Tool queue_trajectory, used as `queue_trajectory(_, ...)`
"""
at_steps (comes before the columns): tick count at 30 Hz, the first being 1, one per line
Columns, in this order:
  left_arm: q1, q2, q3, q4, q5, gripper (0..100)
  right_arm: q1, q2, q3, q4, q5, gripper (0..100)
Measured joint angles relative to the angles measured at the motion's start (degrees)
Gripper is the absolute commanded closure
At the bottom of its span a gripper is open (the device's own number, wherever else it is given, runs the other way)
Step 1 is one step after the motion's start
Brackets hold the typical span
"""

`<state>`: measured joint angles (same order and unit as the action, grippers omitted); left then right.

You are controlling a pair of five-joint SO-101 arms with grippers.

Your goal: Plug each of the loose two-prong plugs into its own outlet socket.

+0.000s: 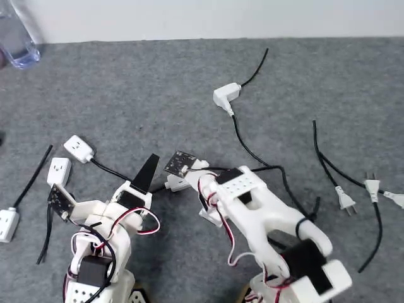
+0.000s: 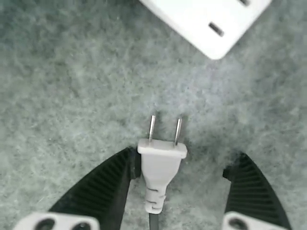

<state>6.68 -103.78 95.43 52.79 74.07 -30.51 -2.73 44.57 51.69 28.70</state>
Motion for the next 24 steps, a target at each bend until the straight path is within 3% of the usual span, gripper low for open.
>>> queue_trajectory(16, 0.0, 0.0, 0.0, 0.0, 0.0, 69, -0.09, 2.55, -2.73, 2.2, -0.62, 71.3)
queue_trajectory(24, 0.0, 0.0, 0.0, 0.0, 0.0, 69, 1.05, 2.55, -3.69, 2.55, -2.2, 90.0)
